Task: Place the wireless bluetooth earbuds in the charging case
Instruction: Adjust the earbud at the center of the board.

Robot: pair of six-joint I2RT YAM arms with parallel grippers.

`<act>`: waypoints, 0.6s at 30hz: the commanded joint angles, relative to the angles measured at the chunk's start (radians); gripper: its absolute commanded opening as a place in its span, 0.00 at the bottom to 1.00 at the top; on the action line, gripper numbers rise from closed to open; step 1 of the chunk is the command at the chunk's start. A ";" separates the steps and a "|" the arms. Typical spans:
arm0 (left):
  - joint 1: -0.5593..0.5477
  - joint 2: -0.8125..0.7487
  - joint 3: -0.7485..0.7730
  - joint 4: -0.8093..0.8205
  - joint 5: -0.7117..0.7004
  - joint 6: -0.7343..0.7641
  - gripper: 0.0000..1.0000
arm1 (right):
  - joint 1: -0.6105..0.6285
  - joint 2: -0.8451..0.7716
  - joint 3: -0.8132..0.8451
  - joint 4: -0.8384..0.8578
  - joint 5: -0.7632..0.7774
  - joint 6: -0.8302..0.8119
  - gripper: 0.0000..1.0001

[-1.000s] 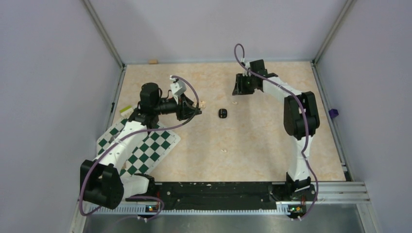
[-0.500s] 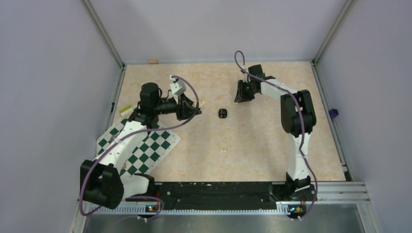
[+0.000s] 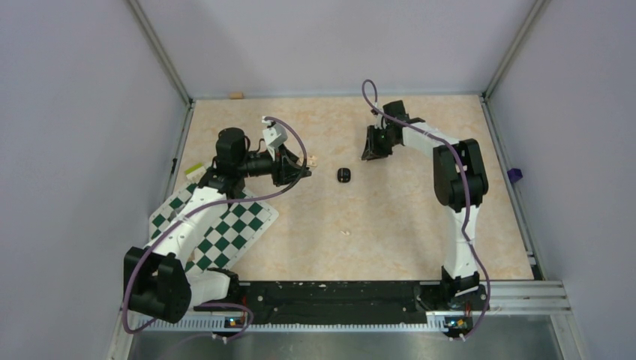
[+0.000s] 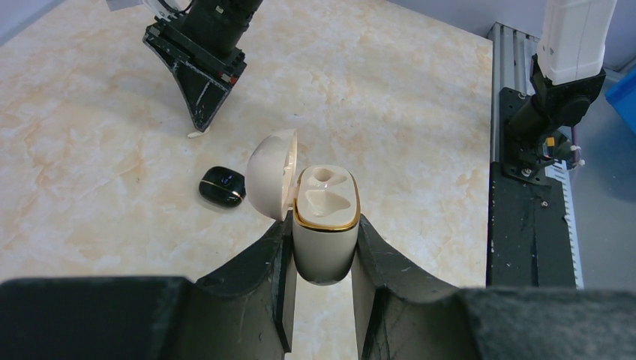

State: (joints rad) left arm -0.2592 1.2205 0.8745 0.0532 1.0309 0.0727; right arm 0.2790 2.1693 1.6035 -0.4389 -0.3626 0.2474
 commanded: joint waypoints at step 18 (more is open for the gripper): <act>0.003 0.031 -0.008 0.081 -0.022 -0.050 0.00 | 0.008 -0.315 -0.059 0.082 -0.090 -0.233 0.17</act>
State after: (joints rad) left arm -0.2592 1.2339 0.8734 0.0624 1.0237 0.0540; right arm 0.2787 2.0556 1.5730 -0.4442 -0.4389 0.1329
